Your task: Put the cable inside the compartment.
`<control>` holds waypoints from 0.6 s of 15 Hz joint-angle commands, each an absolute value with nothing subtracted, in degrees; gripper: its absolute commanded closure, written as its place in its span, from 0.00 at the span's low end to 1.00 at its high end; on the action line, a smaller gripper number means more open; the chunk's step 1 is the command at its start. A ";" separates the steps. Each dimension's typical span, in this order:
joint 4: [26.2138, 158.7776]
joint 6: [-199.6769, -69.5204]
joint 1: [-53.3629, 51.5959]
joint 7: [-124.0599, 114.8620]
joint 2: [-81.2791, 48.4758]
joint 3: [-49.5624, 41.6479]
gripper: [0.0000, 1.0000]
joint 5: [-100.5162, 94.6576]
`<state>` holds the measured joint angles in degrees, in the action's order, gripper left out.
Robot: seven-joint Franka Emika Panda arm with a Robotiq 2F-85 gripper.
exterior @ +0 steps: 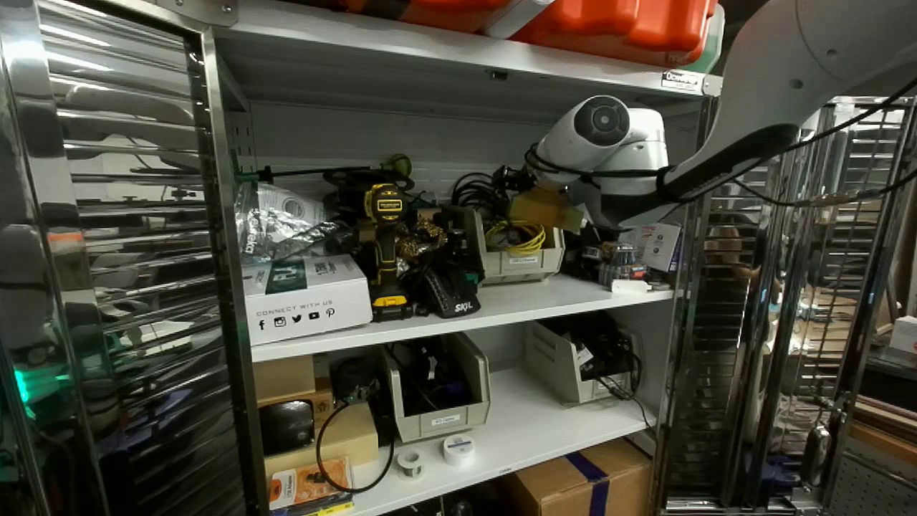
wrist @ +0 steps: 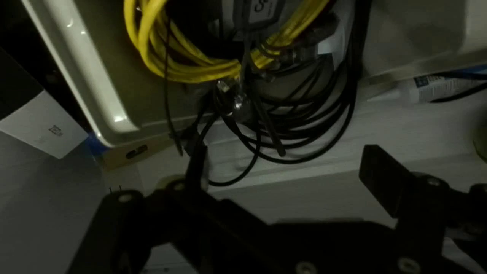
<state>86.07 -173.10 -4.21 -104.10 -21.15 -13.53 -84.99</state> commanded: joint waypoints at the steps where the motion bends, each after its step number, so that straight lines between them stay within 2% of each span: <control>1: 98.72 -177.59 -3.04 -98.51 -11.59 -11.73 0.00 -79.32; 5: 112.35 -180.33 2.92 -80.91 -6.99 -3.71 0.00 -62.18; 9: 126.29 -177.03 11.94 -63.92 -1.52 10.67 0.00 -43.63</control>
